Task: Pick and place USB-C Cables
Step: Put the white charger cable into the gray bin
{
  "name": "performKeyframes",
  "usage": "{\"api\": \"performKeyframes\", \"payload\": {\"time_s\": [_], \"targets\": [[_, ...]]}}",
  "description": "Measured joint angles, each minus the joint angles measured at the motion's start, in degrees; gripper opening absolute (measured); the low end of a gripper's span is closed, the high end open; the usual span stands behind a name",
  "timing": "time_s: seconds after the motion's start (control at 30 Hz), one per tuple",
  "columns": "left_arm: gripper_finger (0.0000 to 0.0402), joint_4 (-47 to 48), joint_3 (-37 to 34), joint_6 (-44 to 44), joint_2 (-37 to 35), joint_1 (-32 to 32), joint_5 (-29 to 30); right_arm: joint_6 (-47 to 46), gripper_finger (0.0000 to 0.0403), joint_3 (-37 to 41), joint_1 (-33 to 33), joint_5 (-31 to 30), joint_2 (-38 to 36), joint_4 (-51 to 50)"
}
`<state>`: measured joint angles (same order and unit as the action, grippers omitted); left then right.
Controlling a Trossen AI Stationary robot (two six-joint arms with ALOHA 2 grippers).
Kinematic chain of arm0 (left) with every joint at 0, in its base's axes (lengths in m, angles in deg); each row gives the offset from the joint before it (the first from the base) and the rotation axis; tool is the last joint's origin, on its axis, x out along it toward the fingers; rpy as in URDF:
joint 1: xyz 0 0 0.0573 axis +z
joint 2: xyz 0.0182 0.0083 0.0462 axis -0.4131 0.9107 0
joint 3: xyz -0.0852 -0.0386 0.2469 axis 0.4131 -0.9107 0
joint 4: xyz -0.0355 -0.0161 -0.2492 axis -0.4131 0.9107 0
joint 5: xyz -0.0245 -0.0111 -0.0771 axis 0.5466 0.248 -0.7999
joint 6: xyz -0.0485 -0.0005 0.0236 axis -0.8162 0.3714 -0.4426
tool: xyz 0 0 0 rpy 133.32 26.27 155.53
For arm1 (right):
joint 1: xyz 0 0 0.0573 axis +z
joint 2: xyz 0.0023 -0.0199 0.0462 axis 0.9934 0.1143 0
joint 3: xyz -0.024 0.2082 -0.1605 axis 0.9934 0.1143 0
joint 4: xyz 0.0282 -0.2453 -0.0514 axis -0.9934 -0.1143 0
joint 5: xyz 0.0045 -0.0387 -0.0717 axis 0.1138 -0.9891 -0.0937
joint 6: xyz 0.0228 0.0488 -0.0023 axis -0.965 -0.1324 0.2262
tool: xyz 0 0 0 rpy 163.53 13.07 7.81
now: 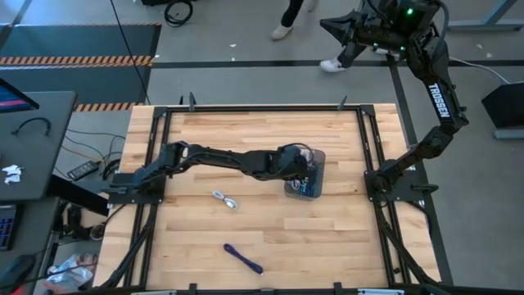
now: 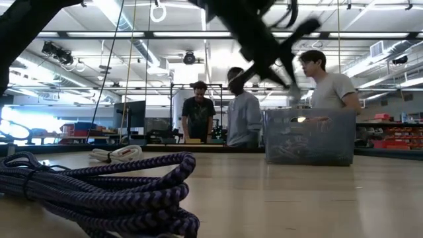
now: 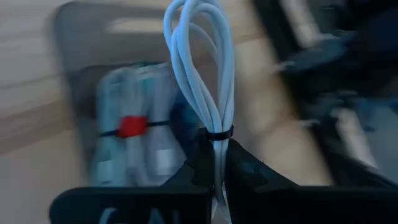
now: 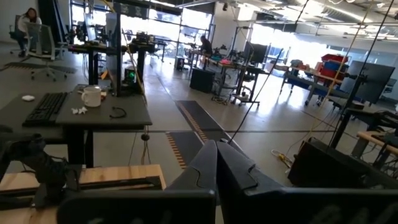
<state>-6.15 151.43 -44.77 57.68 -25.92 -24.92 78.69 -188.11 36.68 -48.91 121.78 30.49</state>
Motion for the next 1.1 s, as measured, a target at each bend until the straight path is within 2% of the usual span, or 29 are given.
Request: {"api": "performKeyframes", "payload": {"time_s": [0.1, 0.3, 0.73, 0.8, 0.93, 1.1], "targets": [[0.0019, -0.08, -2.31, -2.48, 0.11, 0.00, 0.84, 0.00, 0.0004, 0.00, 0.00, -0.01, 0.00, -0.58], [0.0019, -0.41, -2.66, -2.39, 0.11, 0.06, 3.17, 0.00, 0.0004, 0.00, 0.00, -0.01, 0.00, -0.94], [0.0019, -0.15, -2.66, -0.91, 0.24, 0.39, 2.13, 1.40, 0.0002, 0.00, -0.30, 0.01, 0.00, -2.38], [0.0019, -0.15, -2.66, -0.77, 0.24, 0.39, 2.12, 2.34, 0.0002, -0.02, -0.96, 0.05, -0.07, -5.73], [0.0019, -0.11, -2.66, -0.48, 0.27, 0.44, 2.14, 7.40, 0.0002, -0.02, -3.00, -0.77, -0.07, -19.51], [0.0019, -0.11, -2.66, 0.74, 0.32, 0.37, 2.11, 13.30, 0.0001, -0.02, -4.10, -12.82, -0.07, -37.63]]}}
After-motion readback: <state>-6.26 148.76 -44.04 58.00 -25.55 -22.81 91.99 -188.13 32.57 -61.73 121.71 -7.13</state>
